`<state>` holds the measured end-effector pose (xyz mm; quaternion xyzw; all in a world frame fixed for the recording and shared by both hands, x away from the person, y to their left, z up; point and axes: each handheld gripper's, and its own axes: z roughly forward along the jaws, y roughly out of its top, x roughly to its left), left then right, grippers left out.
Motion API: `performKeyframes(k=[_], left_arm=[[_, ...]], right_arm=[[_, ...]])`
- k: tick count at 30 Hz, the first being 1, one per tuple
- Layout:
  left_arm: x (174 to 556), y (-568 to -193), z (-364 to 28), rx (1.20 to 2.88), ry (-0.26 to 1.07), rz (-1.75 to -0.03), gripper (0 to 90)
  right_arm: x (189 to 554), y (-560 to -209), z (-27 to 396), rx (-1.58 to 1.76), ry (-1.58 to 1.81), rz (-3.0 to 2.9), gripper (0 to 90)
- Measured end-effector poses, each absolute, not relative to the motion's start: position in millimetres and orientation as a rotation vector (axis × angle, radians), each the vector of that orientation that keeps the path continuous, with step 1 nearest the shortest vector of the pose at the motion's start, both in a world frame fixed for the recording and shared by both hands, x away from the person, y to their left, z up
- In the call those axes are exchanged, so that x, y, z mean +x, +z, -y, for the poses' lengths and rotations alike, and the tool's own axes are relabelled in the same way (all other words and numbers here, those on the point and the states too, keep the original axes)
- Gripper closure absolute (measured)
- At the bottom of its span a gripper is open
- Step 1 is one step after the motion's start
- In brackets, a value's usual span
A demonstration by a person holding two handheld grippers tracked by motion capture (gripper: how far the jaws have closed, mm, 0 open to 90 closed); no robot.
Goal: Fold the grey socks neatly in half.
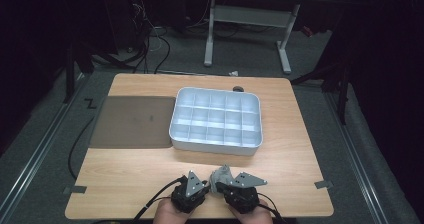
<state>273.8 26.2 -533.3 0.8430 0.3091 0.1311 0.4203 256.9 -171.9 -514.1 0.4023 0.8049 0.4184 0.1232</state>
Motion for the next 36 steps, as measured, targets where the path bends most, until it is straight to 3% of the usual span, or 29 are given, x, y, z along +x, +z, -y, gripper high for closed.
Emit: performKeyframes(k=[14, 18, 26, 36], left_arm=[[278, -533, -30, 2.105, 0.318, -0.798, 78.1], [278, -533, -29, 2.11, 0.323, -0.797, 78.2], [278, -533, -29, 2.104, 0.326, -0.796, 78.2], [281, -510, -24, 2.016, 0.369, -0.782, 80.1]], right_arm=[[257, -526, 165, 1.167, 1.201, -2.384, 84.9], [255, -519, 170, 1.177, 1.258, -2.352, 76.6], [249, -492, 199, 1.21, 1.353, -2.2, 74.2], [253, -506, 221, 1.298, 1.242, -2.151, 87.0]])
